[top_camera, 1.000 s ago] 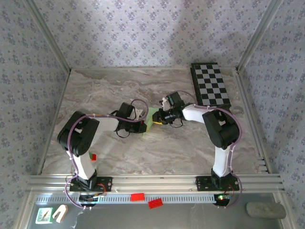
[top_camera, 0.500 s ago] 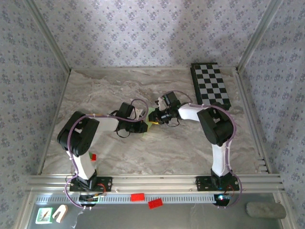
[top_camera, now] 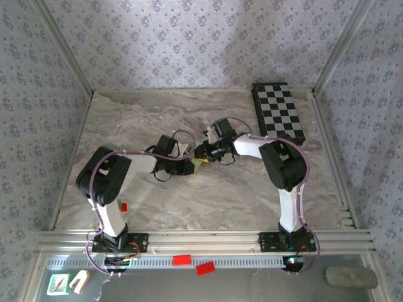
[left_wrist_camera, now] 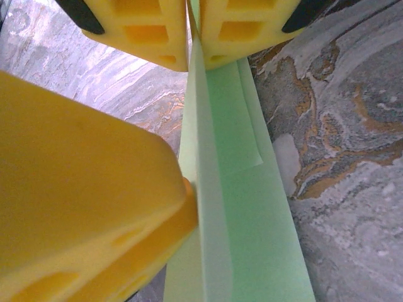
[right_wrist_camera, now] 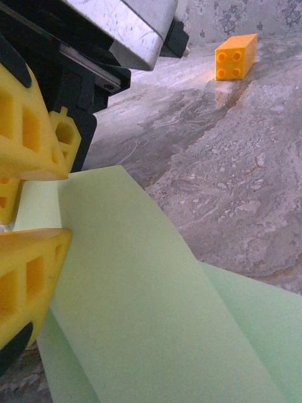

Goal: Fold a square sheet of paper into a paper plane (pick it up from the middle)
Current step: Fold the wing for the fifth time at the center of the table.

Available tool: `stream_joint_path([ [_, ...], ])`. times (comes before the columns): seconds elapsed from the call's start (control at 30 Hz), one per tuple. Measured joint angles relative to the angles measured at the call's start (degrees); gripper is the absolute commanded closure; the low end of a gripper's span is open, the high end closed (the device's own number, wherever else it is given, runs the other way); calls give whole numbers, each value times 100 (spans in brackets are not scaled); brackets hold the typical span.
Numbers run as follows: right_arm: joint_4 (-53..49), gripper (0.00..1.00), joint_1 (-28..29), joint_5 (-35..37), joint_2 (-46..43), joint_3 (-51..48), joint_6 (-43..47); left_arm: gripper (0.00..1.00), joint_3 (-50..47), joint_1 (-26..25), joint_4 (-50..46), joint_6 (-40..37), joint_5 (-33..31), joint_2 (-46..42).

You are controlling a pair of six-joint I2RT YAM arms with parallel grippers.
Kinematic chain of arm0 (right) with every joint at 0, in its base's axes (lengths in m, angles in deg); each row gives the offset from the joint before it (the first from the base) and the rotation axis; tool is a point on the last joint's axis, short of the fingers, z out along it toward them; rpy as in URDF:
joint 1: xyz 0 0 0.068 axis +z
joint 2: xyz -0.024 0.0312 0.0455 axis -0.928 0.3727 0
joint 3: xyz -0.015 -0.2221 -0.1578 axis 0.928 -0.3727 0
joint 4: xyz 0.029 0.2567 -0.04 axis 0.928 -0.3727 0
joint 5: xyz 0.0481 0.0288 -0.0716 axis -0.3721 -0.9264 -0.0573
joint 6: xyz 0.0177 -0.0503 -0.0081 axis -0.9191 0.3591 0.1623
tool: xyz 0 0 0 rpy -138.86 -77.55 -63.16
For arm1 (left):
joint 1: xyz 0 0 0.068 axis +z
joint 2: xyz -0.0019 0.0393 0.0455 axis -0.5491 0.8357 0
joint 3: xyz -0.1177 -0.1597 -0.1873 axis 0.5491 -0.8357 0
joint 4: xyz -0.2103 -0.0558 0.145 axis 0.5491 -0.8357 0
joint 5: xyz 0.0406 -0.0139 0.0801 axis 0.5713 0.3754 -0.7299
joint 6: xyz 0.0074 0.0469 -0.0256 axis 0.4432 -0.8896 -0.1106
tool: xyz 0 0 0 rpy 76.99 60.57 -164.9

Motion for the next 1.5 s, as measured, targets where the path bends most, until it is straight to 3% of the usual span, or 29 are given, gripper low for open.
stream_joint_path([
  [0.4,-323,71,-4,256,-2,37,105,90,111,31,-181,0,22,70],
  [1.03,-332,70,39,98,-24,59,127,91,273,52,-431,0,90,155],
  [1.5,-496,71,55,278,0,59,129,87,284,52,-437,26,127,153],
])
